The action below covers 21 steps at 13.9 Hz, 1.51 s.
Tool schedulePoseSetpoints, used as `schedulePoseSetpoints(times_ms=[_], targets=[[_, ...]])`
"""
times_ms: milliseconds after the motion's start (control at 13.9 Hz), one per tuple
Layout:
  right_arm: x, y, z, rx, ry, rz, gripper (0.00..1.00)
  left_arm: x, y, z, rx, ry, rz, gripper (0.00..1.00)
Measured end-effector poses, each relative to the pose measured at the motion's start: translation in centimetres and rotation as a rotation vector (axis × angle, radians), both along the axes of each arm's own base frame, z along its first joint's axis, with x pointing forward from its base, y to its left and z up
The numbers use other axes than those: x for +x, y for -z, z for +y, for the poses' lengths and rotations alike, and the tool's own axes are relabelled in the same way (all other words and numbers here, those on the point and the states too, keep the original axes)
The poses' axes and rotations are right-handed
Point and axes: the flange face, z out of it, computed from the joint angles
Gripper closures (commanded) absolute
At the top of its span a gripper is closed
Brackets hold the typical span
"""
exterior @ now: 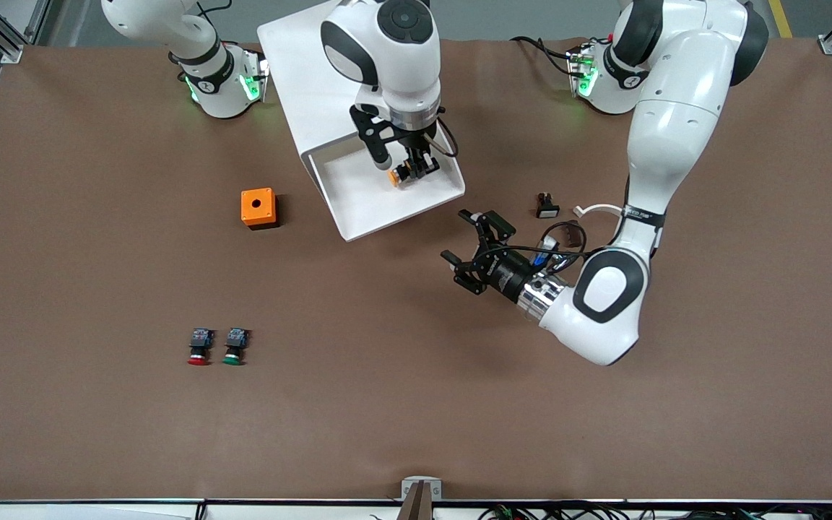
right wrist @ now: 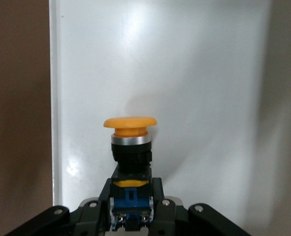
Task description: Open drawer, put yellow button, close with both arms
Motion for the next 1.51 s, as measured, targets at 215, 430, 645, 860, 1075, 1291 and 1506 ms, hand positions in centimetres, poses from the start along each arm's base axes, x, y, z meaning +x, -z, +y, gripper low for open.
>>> schedulePoseSetpoints(times_ms=[215, 430, 645, 860, 1075, 1291, 1506], targets=[[0.4, 0.4, 0.9, 0.003, 0.005, -0.004, 0.00, 0.7, -3.6, 1.1, -0.118, 0.108, -0.348, 0.01], [0.4, -0.3, 1.4, 0.013, -0.009, -0.015, 0.00, 1.2, -7.1, 1.6, -0.084, 0.225, -0.654, 0.01], [2.2, -2.7, 0.2, -0.011, -0.107, -0.006, 0.00, 1.1, -10.5, 1.5, -0.020, 0.353, -0.884, 0.01], [7.1, -5.1, -5.5, -0.067, -0.332, 0.058, 0.00, -0.2, -12.0, -2.0, 0.134, 0.515, -1.067, 0.01], [13.3, -8.2, -15.7, -0.065, -0.547, 0.118, 0.00, -1.3, -11.9, -5.5, 0.226, 0.616, -1.196, 0.01], [17.9, -11.2, -28.0, -0.024, -0.747, 0.152, 0.00, -2.4, -11.6, -7.8, 0.278, 0.692, -1.262, 0.01], [20.7, -12.5, -39.8, 0.026, -0.934, 0.155, 0.00, -3.5, -11.2, -9.2, 0.304, 0.743, -1.275, 0.01]])
